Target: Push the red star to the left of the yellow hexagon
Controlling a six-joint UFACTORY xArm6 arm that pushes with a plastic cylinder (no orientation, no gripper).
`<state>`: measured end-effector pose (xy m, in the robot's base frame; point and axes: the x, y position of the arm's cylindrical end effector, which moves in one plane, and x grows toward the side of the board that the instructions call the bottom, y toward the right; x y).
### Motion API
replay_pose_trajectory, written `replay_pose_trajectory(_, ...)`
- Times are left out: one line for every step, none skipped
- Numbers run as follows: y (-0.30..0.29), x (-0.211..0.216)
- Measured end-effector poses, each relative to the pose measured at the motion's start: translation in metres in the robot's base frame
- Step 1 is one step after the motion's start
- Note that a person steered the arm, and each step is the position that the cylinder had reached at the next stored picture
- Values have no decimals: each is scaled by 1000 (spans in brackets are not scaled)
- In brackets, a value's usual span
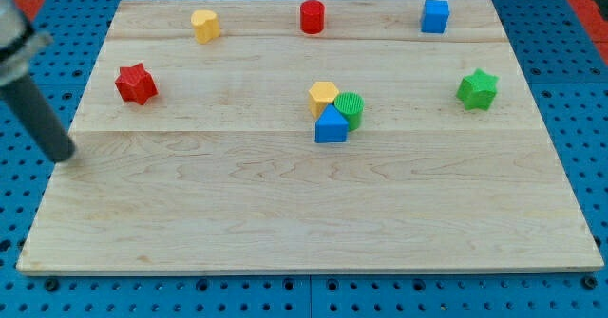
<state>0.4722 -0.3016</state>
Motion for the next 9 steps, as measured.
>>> replay_pose_trajectory(-2,-20)
replay_pose_trajectory(-2,-80)
replay_pose_trajectory(0,-108)
replay_pose_trajectory(50,-109)
replay_pose_trajectory(106,-109)
replay_pose_trajectory(138,-109)
replay_pose_trajectory(135,-113)
replay_pose_trajectory(161,-112)
replay_pose_trajectory(187,-102)
